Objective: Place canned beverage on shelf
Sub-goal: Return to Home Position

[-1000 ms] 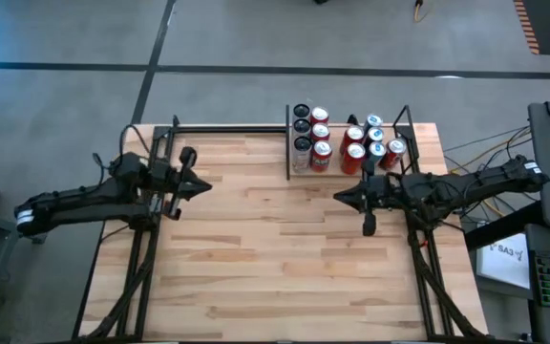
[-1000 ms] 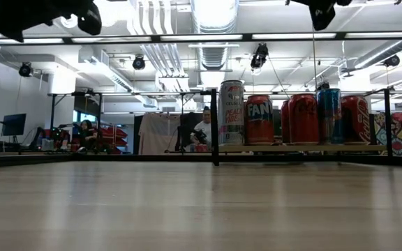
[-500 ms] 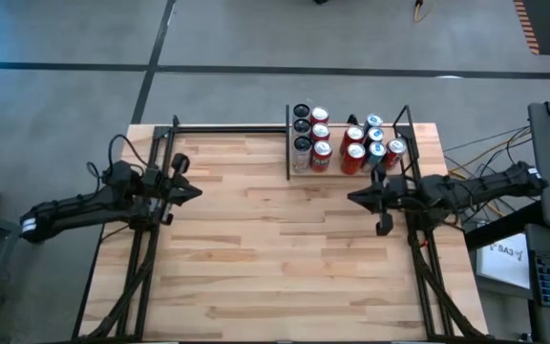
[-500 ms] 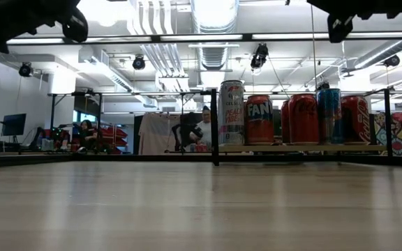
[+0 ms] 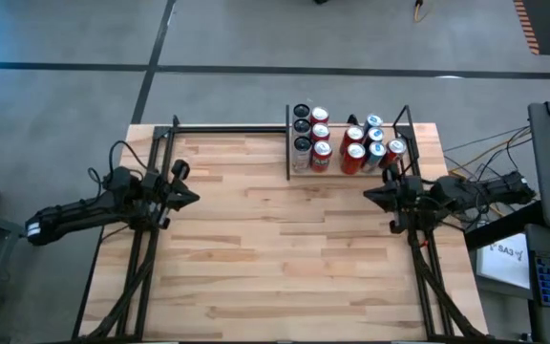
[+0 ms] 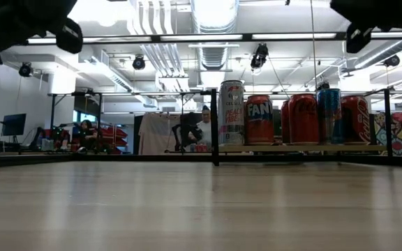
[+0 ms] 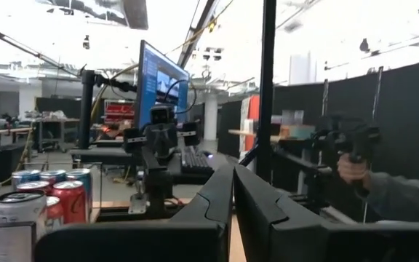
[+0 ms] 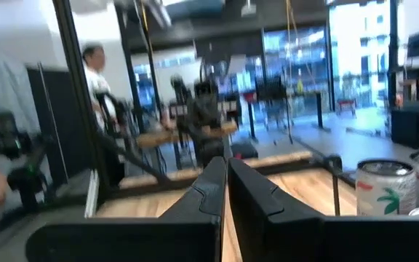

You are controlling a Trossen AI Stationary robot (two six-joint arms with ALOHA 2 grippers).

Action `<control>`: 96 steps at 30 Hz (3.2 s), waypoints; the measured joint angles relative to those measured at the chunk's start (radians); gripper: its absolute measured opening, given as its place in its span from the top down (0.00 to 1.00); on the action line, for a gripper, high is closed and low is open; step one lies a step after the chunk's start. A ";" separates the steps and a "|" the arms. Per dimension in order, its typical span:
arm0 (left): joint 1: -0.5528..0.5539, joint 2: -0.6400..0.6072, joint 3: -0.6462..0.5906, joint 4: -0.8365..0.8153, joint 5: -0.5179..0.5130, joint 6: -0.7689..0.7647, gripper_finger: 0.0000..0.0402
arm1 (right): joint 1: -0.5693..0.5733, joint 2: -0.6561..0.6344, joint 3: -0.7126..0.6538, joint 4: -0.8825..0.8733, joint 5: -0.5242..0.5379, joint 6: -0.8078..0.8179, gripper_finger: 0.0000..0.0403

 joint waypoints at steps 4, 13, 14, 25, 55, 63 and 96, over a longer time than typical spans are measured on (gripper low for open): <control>0.000 -0.058 -0.055 0.042 0.000 -0.039 1.00 | 0.000 -0.118 -0.046 -0.004 -0.005 0.000 0.98; 0.000 -0.167 -0.126 0.033 0.001 -0.095 1.00 | 0.000 -0.155 -0.060 -0.037 -0.046 -0.011 0.98; 0.000 -0.177 -0.126 0.019 0.001 -0.094 1.00 | 0.000 -0.155 -0.058 -0.030 -0.048 -0.012 0.98; 0.000 -0.192 -0.126 -0.055 0.000 -0.028 1.00 | -0.001 -0.172 -0.091 -0.040 -0.052 -0.069 0.98; 0.000 -0.150 -0.127 -0.205 -0.189 0.113 1.00 | -0.005 -0.160 -0.221 -0.090 0.061 -0.309 0.98; 0.000 -0.135 -0.119 -0.208 -0.190 0.113 1.00 | -0.005 -0.160 -0.222 -0.090 0.061 -0.276 0.98; 0.000 -0.113 -0.115 -0.211 -0.190 0.113 1.00 | -0.005 -0.160 -0.222 -0.090 0.061 -0.276 0.98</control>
